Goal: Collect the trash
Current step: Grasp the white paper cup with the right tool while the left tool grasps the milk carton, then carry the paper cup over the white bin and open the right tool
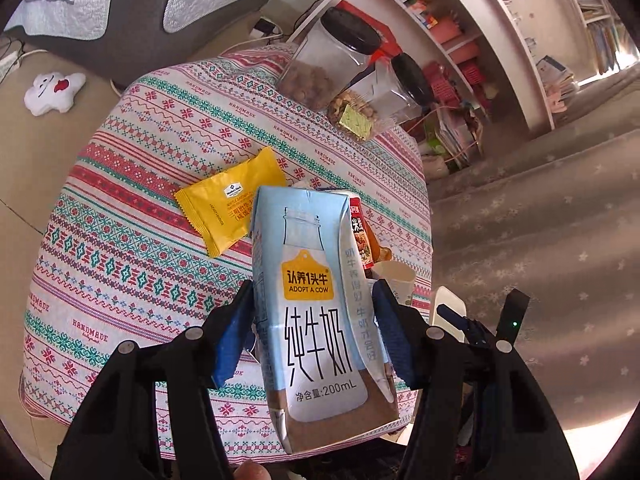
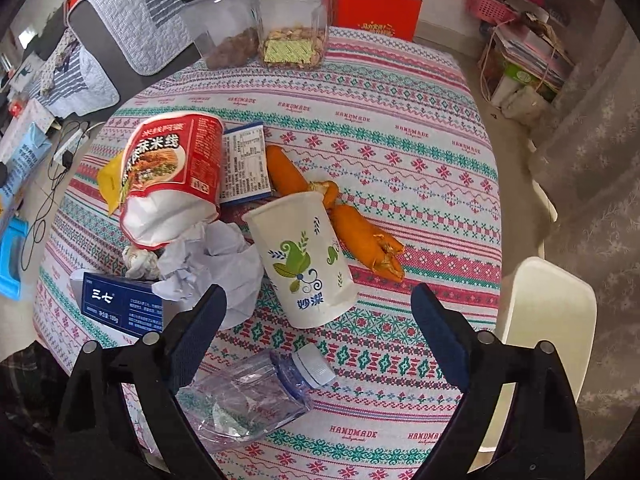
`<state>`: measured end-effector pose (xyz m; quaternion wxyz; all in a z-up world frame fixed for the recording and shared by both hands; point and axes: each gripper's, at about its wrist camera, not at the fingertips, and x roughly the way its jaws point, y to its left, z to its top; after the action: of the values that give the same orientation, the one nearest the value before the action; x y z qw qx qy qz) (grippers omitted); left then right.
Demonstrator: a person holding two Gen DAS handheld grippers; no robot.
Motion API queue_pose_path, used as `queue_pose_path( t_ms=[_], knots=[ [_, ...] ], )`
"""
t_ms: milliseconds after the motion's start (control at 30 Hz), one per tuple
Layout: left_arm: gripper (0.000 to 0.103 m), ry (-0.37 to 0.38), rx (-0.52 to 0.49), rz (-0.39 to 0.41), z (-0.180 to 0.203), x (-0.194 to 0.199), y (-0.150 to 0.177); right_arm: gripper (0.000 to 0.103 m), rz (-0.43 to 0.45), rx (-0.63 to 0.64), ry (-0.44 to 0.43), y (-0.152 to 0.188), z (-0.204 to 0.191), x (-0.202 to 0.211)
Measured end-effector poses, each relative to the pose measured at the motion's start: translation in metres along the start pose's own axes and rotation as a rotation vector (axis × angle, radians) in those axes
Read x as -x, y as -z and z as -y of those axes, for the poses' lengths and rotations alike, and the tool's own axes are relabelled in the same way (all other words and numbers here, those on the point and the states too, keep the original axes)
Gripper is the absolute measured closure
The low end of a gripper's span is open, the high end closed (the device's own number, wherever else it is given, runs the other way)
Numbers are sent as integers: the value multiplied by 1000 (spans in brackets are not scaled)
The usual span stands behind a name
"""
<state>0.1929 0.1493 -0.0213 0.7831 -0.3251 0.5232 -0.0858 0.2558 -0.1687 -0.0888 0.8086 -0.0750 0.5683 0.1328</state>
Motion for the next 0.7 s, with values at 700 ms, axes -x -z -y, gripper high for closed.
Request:
queue_pose_path(
  t_ms=[700],
  knots=[
    [44,3,-113,84,18,-4,10,53,-14,-49,-21,-14,-8,-29]
  ],
)
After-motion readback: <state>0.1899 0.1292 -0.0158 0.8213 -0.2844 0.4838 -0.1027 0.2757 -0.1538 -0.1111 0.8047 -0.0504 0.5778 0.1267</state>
